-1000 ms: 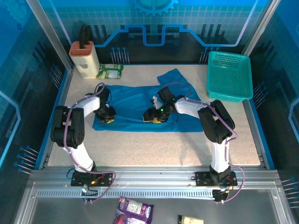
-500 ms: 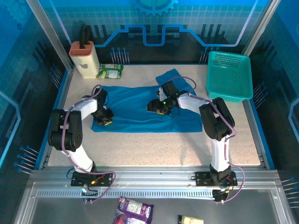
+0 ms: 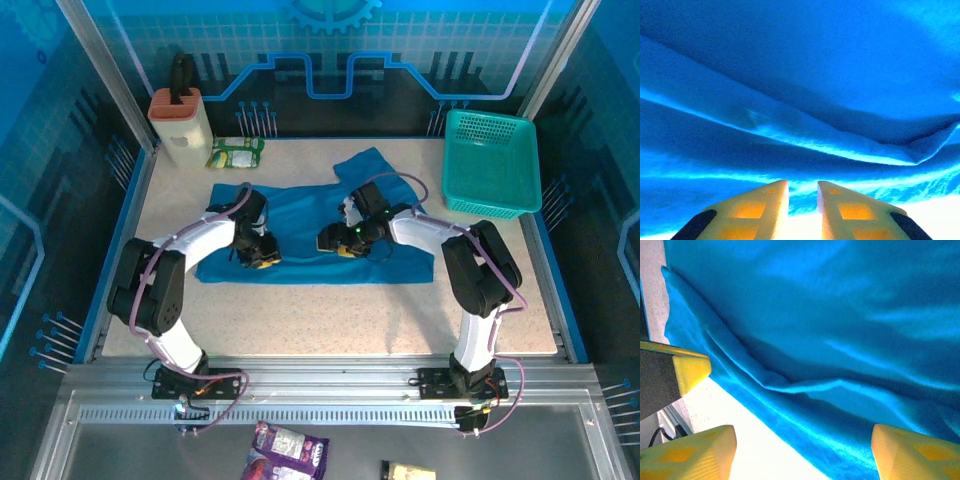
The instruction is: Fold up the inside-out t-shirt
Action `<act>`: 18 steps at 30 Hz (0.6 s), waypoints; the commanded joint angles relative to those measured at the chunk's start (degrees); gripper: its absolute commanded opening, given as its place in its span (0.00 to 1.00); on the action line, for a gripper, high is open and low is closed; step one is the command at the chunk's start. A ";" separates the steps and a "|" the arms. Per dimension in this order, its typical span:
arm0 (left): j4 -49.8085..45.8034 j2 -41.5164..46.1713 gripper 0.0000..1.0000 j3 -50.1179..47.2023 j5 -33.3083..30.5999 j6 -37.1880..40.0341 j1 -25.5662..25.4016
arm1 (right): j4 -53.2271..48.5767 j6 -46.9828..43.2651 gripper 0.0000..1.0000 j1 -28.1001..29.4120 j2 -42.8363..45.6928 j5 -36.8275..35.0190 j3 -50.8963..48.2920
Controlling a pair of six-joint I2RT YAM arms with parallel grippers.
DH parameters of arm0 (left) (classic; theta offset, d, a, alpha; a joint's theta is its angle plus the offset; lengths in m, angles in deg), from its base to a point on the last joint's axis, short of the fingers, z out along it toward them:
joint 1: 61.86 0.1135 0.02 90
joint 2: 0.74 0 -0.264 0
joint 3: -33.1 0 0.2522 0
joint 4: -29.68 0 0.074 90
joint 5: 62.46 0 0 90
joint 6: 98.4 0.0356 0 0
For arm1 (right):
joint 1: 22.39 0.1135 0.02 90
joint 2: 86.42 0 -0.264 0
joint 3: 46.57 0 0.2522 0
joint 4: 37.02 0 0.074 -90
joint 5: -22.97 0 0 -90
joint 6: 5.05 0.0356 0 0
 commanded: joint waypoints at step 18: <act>2.23 -10.57 0.25 10.20 -1.52 -2.26 -0.95 | 0.94 2.91 0.72 7.52 2.96 2.15 -4.36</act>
